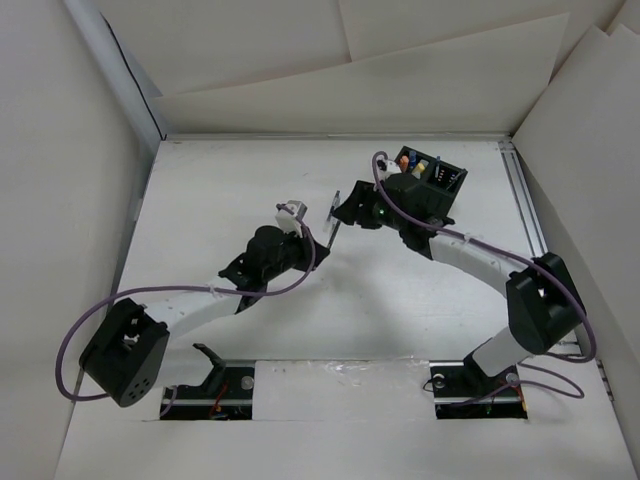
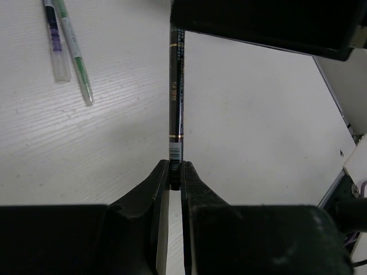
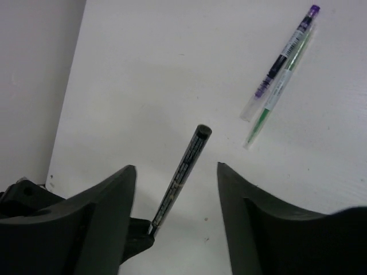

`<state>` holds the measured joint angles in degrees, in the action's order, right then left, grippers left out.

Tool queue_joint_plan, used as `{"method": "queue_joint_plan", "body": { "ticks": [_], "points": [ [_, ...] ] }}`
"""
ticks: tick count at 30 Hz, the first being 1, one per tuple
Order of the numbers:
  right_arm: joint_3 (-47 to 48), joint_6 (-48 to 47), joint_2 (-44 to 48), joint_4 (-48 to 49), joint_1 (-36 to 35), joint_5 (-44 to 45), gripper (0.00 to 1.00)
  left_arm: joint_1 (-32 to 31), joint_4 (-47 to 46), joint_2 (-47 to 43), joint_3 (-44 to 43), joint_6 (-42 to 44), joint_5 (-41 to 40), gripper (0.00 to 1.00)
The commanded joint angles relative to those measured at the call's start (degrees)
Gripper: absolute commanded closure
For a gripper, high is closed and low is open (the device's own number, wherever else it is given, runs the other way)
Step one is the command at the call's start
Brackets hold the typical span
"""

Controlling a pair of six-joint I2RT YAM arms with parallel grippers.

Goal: Sort the stationery into containers
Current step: Pick up the pen from the center of the board, then place the pen in the storage box.

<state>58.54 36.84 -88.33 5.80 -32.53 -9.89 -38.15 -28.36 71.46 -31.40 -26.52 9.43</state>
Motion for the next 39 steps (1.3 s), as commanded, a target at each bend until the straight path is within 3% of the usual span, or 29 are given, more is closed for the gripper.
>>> {"method": "queue_joint_plan", "body": {
  "ticks": [1, 3, 6, 9, 10, 11, 12, 16, 18, 21, 24, 25, 29, 39],
  "points": [
    [2.89, 1.04, -1.23, 5.18, 1.24, -4.69, 0.41, 0.01, -5.83, -2.38, 0.55, 1.39, 4.02, 1.0],
    [2.89, 1.74, -2.63, 5.89, 1.24, -5.23, 0.56, 0.01, -5.83, -2.38, 0.55, 1.39, 4.54, 1.0],
    [3.42, 2.79, -3.16, 5.89, 1.77, -5.23, 0.64, 0.01, -6.44, -2.91, 0.55, 1.91, 5.24, 1.0],
    [2.72, 2.8, -3.16, 7.55, 2.3, -5.23, 0.82, 0.01, -6.45, -2.91, 0.55, 1.91, 5.25, 1.0],
    [2.72, 3.41, -2.55, 8.08, 2.3, -5.23, 0.92, 0.01, -6.45, -2.91, 0.55, 1.91, 5.25, 1.0],
    [2.72, 3.41, -2.54, 8.08, 2.3, -5.23, 0.97, 0.01, -6.45, -2.91, 0.55, 1.91, 5.25, 0.98],
    [2.19, 3.41, -1.94, 8.08, 2.82, -4.7, 1.0, 0.01, -6.45, -2.91, 0.55, 1.91, 5.25, 0.83],
    [2.19, 3.41, 0.35, 8.08, 4.4, -2.07, 1.0, 0.01, -6.45, -2.91, 0.02, 1.12, 3.06, 0.45],
    [2.72, 2.89, 0.88, 6.77, 5.98, 0.55, 1.0, 0.01, -6.45, -3.96, 0.02, 0.51, -0.09, 0.4],
    [4.39, 0.78, 3.69, 3.08, 10.11, 6.35, 1.0, 0.01, -2.5, -3.27, -2.96, -0.55, -5.1, 0.41],
    [6.32, -2.11, 5.98, -0.35, 13.89, 19.17, 1.0, 0.01, 2.86, 1.37, -7.26, -1.68, -8.19, 0.46],
    [7.19, -2.82, 5.98, -0.35, 15.03, 28.26, 1.0, 0.01, 4.18, 2.88, -8.41, -1.69, -9.94, 0.48],
    [8.6, -4.23, 6.6, -0.97, 19.07, 43.59, 1.0, 0.01, 7.87, 10.35, -12.45, -2.92, -14.78, 0.56],
    [20.37, -8.8, -6.93, -0.97, 22.16, 62.35, 1.0, 0.01, 12.54, 22.05, -20.36, -4.06, -22.17, 0.56]
  ]
}}
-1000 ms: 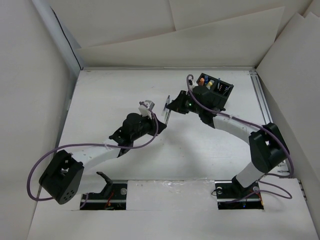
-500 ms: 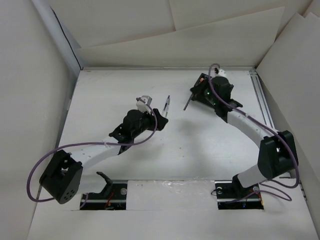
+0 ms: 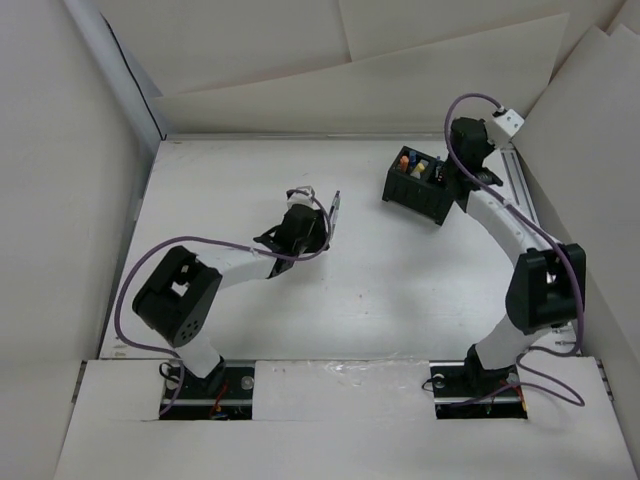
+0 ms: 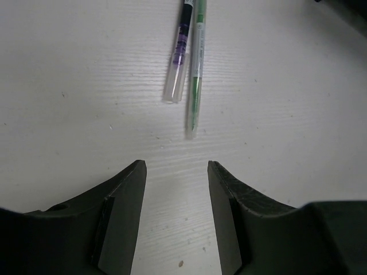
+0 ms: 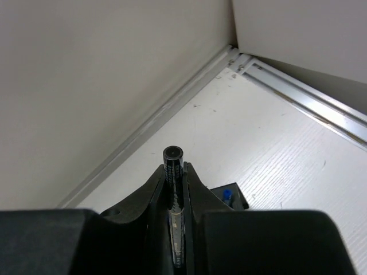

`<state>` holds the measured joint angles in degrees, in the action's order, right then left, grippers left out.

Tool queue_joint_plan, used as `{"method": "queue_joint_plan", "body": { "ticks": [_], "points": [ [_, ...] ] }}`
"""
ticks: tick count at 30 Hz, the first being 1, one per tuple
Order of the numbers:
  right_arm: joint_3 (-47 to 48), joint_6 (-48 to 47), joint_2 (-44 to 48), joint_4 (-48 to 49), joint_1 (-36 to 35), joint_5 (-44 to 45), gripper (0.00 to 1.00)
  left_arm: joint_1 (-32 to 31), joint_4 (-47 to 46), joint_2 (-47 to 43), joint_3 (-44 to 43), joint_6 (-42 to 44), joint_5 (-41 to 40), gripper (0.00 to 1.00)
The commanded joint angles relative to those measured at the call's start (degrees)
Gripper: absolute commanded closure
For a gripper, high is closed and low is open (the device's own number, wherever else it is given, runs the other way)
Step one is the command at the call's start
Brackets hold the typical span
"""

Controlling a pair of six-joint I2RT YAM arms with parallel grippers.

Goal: Sort the stationery into containers
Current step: Place the pen in the storage box, then pick up the pen from the center of the board.

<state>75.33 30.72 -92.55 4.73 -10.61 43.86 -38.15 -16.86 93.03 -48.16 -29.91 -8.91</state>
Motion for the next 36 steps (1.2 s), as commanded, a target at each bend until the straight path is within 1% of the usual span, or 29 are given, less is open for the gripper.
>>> {"method": "queue_joint_plan", "body": {
  "ticks": [1, 6, 12, 13, 16, 17, 19, 20, 24, 27, 29, 32, 35, 36],
  "points": [
    [5.16, -3.2, -3.68, 0.1, 0.85, 8.61, 1.0, 0.01, 1.91, 1.09, -4.13, -0.15, -4.71, 0.56],
    [6.5, -3.91, -7.55, 0.1, 1.38, 9.41, 1.0, 0.01, 2.45, 4.34, -6.15, -0.15, -6.12, 0.56],
    [3.87, -2.68, -8.17, 0.1, 0.77, 9.93, 1.0, 1.24, 2.45, 8.03, -8.96, -0.15, -5.42, 0.56],
    [2.9, -2.07, -7.39, 0.1, 0.77, 9.93, 0.93, 1.24, 2.97, 9.08, -8.97, 0.37, -5.42, 0.56],
    [0.7, -0.58, -5.63, 0.1, -0.37, 8.44, 0.8, 1.76, 2.98, 10.58, -10.11, 0.38, -5.42, 0.56],
    [0.7, -0.57, -5.62, 0.1, -0.9, 7.57, 0.7, 1.76, 2.98, 10.59, -10.11, 0.38, -5.42, 0.56],
    [-0.88, -0.05, -3.7, 0.1, -1.51, 6.16, 0.59, 1.76, 3.5, 11.2, -10.64, 0.91, -6.03, 0.56],
    [-0.89, -0.05, -3.17, 0.1, -1.52, 6.15, 0.5, 1.76, 3.5, 11.2, -10.64, 0.91, -6.03, 0.56],
    [-3.78, 0.48, 0.26, 0.1, -1.52, 3.44, 0.36, 1.76, 2.98, 12.43, -12.3, 1.43, -6.03, 0.57],
    [-6.24, 1.79, 3.77, 0.1, -1.52, 1.94, 0.3, 1.76, 2.27, 14.1, -14.14, 2.93, -6.03, 0.6],
    [-7.82, 2.41, 5.53, 0.1, -1.52, 1.23, 0.3, 1.76, 3.76, 15.33, -15.9, 3.63, -6.03, 0.6],
    [-8.71, 2.94, 8.26, 0.1, -2.13, -1.05, 0.3, 1.76, 4.46, 17.7, -18.19, 4.16, -7.43, 0.64],
    [-10.03, 2.94, 10.37, -0.43, -2.75, -1.05, 0.3, 1.76, 5.79, 20.16, -20.83, 4.68, -8.58, 0.68],
    [-10.72, 2.94, 10.9, -0.43, -3.36, -1.05, 0.3, 1.76, 6.4, 20.69, -21.96, 4.69, -8.58, 0.7]
  ]
}}
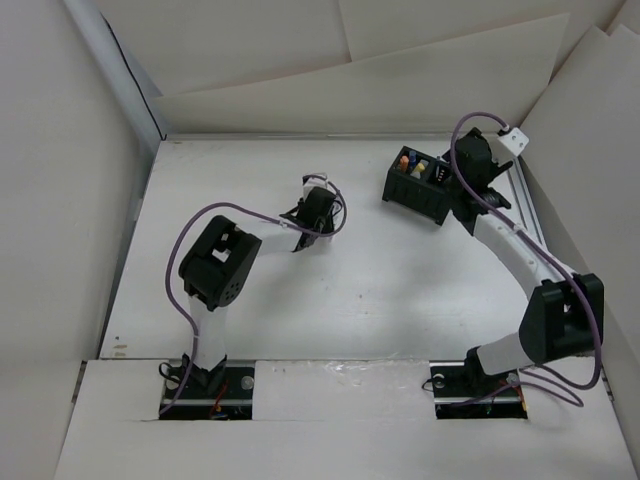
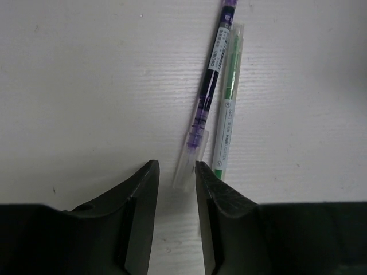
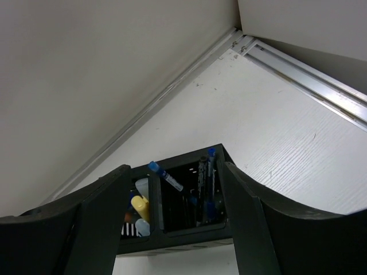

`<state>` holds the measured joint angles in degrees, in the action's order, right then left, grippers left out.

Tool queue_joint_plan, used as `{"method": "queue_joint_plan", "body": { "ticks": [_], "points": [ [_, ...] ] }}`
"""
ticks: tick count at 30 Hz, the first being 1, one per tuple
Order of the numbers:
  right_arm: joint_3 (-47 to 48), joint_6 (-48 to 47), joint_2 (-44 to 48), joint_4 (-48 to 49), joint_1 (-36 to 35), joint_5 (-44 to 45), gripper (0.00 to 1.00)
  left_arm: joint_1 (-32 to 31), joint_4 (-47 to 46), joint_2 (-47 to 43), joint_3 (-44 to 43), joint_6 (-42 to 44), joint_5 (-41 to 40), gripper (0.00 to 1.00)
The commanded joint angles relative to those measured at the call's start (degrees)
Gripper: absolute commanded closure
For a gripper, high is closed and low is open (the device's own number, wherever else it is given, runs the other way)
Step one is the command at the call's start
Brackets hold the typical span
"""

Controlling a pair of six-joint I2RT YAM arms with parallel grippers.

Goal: Sort the stationery into containers
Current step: Pick up the pen from the center of the board.

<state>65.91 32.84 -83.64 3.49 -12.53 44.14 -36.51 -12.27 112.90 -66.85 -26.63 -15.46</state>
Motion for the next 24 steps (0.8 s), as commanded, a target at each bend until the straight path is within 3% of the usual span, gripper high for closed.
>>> {"method": "queue_joint_plan", "body": {
  "ticks": [1, 5, 8, 17, 19, 24],
  "points": [
    [-1.83, 0.82, 3.12, 0.82, -1.44, -1.34, 0.3, 0.13, 2.42, 1.87, -3.81, 1.41, -2.03, 0.73],
    [-3.42, 1.35, 6.64, 0.29, -3.45, -2.48, 0.31, 0.13, 3.83, 3.72, -5.92, 1.41, -2.55, 0.86],
    [-5.87, 1.35, 9.35, -0.23, -5.39, -5.9, 0.39, 0.13, 3.84, 1.99, -4.44, 0.88, -3.7, 1.0],
    [-7.46, 1.88, 9.46, -0.76, -11.71, -26.46, 0.39, 0.13, 1.29, -8.65, 4.97, -0.7, -3.7, 1.0],
    [-7.46, 1.88, 9.46, -0.76, -13.03, -28.4, 0.35, -0.48, 0.76, -11.98, 7.78, -0.7, -3.7, 1.0],
    [-5.45, 1.88, 4.99, -0.76, -14.1, -44.55, 0.26, -1.11, -1.25, -21.48, 14.81, -2.28, -0.81, 1.0]
  ]
}}
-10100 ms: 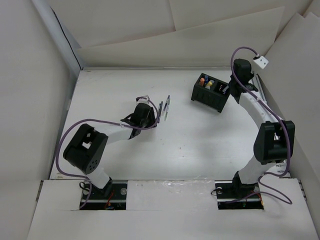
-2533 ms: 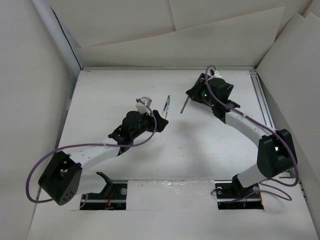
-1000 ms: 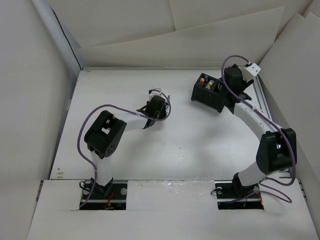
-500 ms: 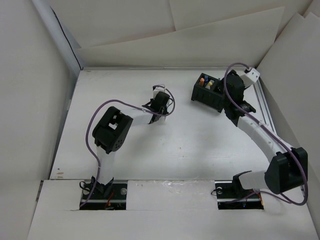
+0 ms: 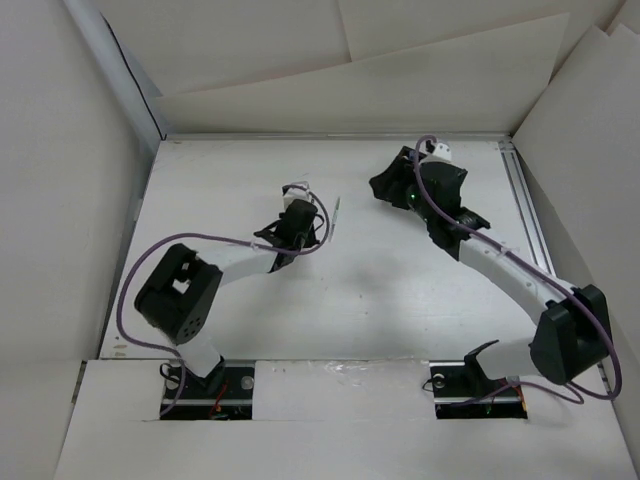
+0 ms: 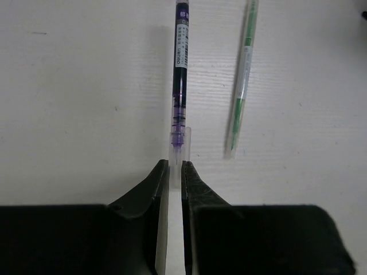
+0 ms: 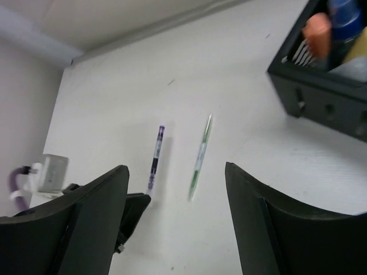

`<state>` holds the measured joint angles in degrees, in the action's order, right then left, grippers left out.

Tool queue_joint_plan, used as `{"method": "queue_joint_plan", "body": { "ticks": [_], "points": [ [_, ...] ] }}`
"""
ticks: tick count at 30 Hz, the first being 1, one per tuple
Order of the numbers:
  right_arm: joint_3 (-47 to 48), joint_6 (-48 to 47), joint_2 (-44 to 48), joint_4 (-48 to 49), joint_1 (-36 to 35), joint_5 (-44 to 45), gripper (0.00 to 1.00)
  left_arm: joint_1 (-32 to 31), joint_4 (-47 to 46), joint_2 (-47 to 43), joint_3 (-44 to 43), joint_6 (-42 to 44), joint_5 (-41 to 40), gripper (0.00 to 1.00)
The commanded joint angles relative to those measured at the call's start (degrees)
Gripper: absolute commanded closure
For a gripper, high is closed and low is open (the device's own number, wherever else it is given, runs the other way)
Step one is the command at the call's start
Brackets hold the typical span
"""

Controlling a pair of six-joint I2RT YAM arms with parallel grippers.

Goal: Sort the stationery into containers
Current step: Pick up the pen from the center of the board.

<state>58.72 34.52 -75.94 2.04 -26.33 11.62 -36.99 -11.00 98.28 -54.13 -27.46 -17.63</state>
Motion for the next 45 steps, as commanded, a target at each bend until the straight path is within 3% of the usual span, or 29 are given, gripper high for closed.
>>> {"method": "queue_joint_plan", "body": {
  "ticks": [1, 9, 18, 22, 25, 29, 30, 34, 36, 37, 38, 40, 45],
  "points": [
    [2.88, 0.19, -5.16, 0.68, -0.3, -14.75, 0.26, -1.15, -3.23, -8.61, 4.88, -1.45, 2.41, 1.0],
    [5.09, 2.47, -10.63, 3.14, -2.15, -26.46, 0.11, -1.15, -12.9, -28.73, 19.14, -0.93, 17.96, 1.0],
    [6.84, 1.96, -15.63, 5.69, -3.82, -33.41, 0.1, -1.15, -18.69, -33.59, 22.75, -0.93, 27.29, 1.0],
    [6.85, 2.56, -17.48, 6.31, -3.82, -33.41, 0.2, -1.15, -19.76, -33.06, 23.28, -0.93, 28.97, 1.0],
    [6.85, 3.09, -18.01, 7.01, -2.42, -33.41, 0.34, -1.15, -20.28, -33.06, 23.28, -0.93, 30.28, 1.0],
    [6.14, 5.02, -19.15, 11.13, -1.01, -36.92, 0.56, -1.15, -20.81, -32.37, 23.28, -0.93, 30.99, 1.0],
    [5.45, 5.03, -19.16, 11.66, -1.01, -36.93, 0.67, -1.15, -20.81, -32.36, 23.28, -0.93, 30.99, 1.0],
    [4.83, 5.03, -19.16, 12.89, -1.01, -38.07, 0.92, -1.15, -20.81, -31.22, 22.75, -0.93, 31.51, 1.0],
    [4.3, 5.03, -19.16, 12.9, -0.48, -38.07, 1.0, -1.15, -20.81, -30.52, 22.14, -0.93, 30.9, 0.88],
    [4.3, 5.03, -18.63, 12.9, -0.48, -37.55, 1.0, -1.15, -20.81, -29.21, 21.53, -0.93, 30.9, 0.8],
    [4.3, 5.55, -18.63, 12.9, 0.13, -36.67, 1.0, -1.15, -20.81, -28.68, 21.52, -0.4, 31.51, 0.63],
    [3.77, 5.56, -17.93, 12.9, 1.01, -36.14, 1.0, -1.15, -21.34, -28.06, 20.91, -0.4, 31.51, 0.52],
    [3.77, 5.03, -14.77, 10.09, 9.51, -33.35, 1.0, -1.15, -22.04, -28.58, 20.91, -1.54, 29.32, 0.47]
  ]
}}
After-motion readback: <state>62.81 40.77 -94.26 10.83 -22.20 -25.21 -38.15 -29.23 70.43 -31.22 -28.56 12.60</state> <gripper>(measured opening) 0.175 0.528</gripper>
